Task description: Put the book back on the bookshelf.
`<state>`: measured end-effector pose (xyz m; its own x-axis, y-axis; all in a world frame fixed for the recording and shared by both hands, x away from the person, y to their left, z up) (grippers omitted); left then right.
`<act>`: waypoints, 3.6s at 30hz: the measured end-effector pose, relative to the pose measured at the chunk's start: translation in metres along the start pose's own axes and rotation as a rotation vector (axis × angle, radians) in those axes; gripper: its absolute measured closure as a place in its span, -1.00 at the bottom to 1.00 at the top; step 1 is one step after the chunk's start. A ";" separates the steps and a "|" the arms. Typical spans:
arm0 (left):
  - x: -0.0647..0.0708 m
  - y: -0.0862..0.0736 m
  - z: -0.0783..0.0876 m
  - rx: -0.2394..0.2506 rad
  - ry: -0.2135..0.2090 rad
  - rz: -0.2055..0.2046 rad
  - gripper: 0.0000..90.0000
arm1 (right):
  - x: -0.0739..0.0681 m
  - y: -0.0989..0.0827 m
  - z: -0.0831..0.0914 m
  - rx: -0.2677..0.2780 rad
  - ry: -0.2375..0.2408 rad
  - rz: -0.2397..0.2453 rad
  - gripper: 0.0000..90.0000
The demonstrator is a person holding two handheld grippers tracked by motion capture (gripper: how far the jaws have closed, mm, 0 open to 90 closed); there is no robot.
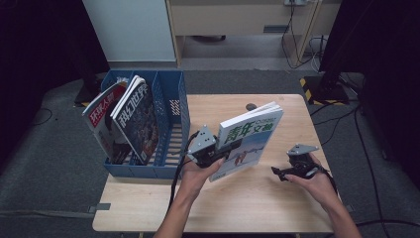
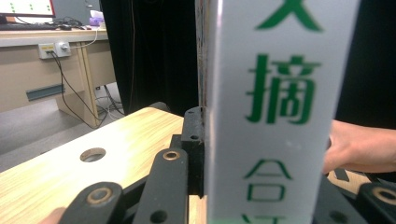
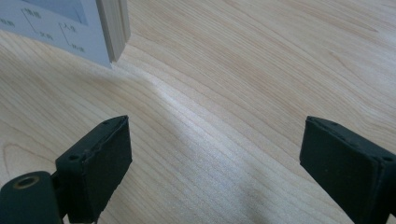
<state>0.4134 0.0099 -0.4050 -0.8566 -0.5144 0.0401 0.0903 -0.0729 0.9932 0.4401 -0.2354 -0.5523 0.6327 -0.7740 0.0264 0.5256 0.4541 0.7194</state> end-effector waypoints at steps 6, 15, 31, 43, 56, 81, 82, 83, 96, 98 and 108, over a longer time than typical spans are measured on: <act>0.000 0.005 0.001 0.004 -0.003 -0.003 0.64 | 0.001 0.000 0.000 0.003 -0.014 -0.009 -0.78; -0.004 0.008 0.003 0.005 -0.004 -0.001 0.64 | 0.003 0.002 0.001 0.014 -0.027 -0.030 -0.78; -0.008 0.018 0.018 0.015 0.014 -0.004 0.64 | 0.001 0.004 0.001 0.030 -0.036 -0.052 -0.76; -0.009 0.026 0.025 0.031 0.021 -0.011 0.64 | 0.006 0.003 0.003 0.040 -0.049 -0.061 -0.75; -0.012 0.027 0.040 0.045 0.051 -0.002 0.64 | 0.006 0.003 0.004 0.037 -0.055 -0.056 -0.74; -0.041 0.044 0.088 0.102 0.151 0.012 0.64 | 0.009 0.004 0.010 0.058 -0.066 -0.075 -0.73; -0.042 0.044 0.090 0.104 0.159 0.007 0.64 | 0.009 0.004 0.010 0.059 -0.066 -0.076 -0.73; -0.044 0.045 0.091 0.107 0.166 0.009 0.64 | 0.009 0.004 0.010 0.059 -0.066 -0.078 -0.73; -0.057 0.047 0.105 0.097 0.200 0.012 0.64 | 0.011 0.004 0.011 0.062 -0.067 -0.078 -0.73; -0.058 0.047 0.108 0.097 0.205 0.011 0.64 | 0.011 0.003 0.011 0.064 -0.069 -0.079 -0.73; -0.062 0.051 0.124 0.127 0.229 0.022 0.64 | 0.012 0.004 0.011 0.064 -0.071 -0.081 -0.73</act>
<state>0.4081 0.1446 -0.3437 -0.7168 -0.6954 0.0510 0.0312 0.0411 0.9987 0.4431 -0.2478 -0.5415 0.5461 -0.8376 0.0140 0.5344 0.3612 0.7641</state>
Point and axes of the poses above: each handheld gripper's, and its own axes: z roughly backward along the jaws, y roughly out of its top, x roughly to its right, the point moved 7 cm from there along -z, roughly forward along the jaws, and after that the axes turned 1 degree about x, right-handed, at the moved point
